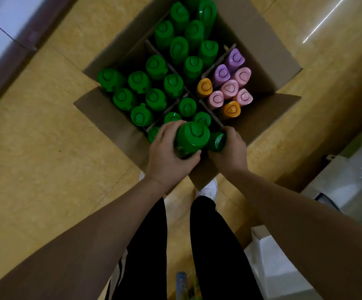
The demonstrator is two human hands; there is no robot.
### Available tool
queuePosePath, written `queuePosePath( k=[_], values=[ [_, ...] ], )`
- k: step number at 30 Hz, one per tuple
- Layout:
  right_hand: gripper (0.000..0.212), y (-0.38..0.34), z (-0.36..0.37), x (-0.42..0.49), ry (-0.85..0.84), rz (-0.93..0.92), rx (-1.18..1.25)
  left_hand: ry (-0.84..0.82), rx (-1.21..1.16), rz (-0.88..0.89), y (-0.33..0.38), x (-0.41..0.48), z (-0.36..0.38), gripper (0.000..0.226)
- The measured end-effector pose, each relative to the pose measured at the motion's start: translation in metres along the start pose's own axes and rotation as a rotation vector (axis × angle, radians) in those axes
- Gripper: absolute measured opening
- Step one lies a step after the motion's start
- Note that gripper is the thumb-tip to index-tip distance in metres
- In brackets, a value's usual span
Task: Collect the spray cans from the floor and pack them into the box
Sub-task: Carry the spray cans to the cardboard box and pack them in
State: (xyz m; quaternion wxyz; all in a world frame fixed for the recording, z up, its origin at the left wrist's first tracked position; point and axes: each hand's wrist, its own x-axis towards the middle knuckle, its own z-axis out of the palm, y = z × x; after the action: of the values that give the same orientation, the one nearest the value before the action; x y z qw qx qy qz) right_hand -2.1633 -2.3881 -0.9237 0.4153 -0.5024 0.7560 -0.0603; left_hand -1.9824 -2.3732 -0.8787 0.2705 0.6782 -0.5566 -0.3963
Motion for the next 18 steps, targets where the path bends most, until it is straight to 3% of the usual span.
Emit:
queuePosePath(
  k=[7,11,18],
  values=[
    [0.060,0.016,0.014,0.031,-0.062,-0.033,-0.177,0.037,-0.001,0.091,-0.002,-0.010,0.003,0.064],
    [0.059,0.023,0.013,0.038,-0.086,0.022,-0.159,0.045,-0.019,0.110,-0.007,-0.022,-0.003,0.064],
    [0.059,0.029,0.018,0.042,-0.103,0.032,-0.238,-0.006,0.021,0.015,-0.038,-0.031,0.002,0.068]
  ],
)
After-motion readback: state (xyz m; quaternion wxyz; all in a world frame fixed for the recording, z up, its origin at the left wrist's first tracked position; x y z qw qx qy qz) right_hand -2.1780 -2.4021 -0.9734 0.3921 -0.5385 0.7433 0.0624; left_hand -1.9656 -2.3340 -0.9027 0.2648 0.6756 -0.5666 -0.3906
